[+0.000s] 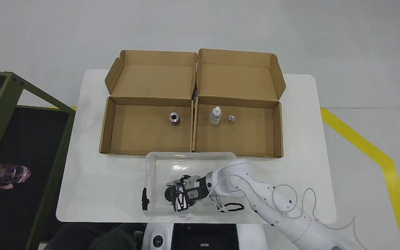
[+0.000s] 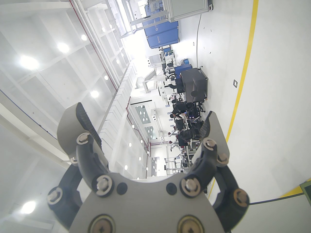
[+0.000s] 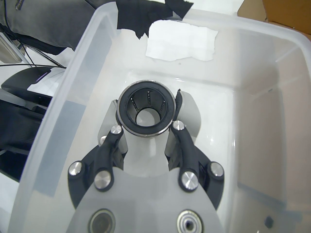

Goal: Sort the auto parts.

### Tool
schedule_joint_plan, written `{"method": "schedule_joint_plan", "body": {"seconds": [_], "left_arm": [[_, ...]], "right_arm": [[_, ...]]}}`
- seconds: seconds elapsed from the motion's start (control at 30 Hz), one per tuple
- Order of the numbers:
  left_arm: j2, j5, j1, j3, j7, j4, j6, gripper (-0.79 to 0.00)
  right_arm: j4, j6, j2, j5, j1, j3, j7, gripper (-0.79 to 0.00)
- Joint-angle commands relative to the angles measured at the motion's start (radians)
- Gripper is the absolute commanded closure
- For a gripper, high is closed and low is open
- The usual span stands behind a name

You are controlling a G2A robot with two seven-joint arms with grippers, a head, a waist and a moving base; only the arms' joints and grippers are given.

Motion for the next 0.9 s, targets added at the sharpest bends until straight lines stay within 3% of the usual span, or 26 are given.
{"method": "schedule_joint_plan", "body": {"seconds": [0.0,0.17,0.87], "left_arm": [[0.0,0.0,0.0,0.0,0.0,0.0,0.0,-0.785],[0.0,0.0,0.0,0.0,0.0,0.0,0.0,-0.785],[0.0,0.0,0.0,0.0,0.0,0.0,0.0,-0.785]], "right_arm": [[0.008,0.0,-0.001,0.006,0.005,-0.001,-0.013,-0.231],[0.006,-0.001,-0.002,0.024,0.015,0.007,-0.04,-0.003],[-0.177,0.002,0.028,0.087,0.012,0.133,-0.071,0.0]]}}
